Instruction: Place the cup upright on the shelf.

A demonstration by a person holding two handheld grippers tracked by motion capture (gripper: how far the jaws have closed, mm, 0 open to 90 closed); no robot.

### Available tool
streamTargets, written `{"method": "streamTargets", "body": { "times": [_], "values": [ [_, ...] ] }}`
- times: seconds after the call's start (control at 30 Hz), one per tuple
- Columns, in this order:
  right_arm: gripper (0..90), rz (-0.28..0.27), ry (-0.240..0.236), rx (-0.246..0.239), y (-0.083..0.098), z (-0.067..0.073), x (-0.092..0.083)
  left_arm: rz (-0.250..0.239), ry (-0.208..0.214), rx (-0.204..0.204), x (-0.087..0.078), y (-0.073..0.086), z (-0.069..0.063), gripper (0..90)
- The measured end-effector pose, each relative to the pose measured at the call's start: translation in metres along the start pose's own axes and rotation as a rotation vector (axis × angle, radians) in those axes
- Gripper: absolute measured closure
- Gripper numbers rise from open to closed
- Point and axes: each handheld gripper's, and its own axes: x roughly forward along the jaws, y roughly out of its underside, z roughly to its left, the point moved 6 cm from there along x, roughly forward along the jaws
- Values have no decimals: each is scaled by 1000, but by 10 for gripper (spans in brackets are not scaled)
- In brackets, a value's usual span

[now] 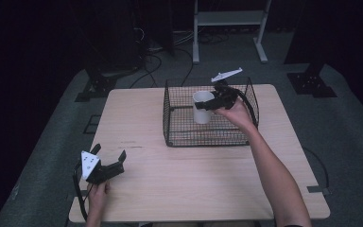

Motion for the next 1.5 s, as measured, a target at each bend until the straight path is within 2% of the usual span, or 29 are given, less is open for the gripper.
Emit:
{"method": "streamTargets", "body": {
  "times": [0.43,0.83,1.2,1.5],
  "values": [
    [191,16,16,14,5,-8,11,-1,1,0,0,0,0,0],
    [191,57,24,21,13,-13,27,-3,2,-5,0,0,1,0],
    [191,93,43,41,21,-22,35,-4,3,-8,-1,0,1,0],
    [191,118,61,38,25,-26,39,-5,3,-11,-1,0,1,0]
  ]
}}
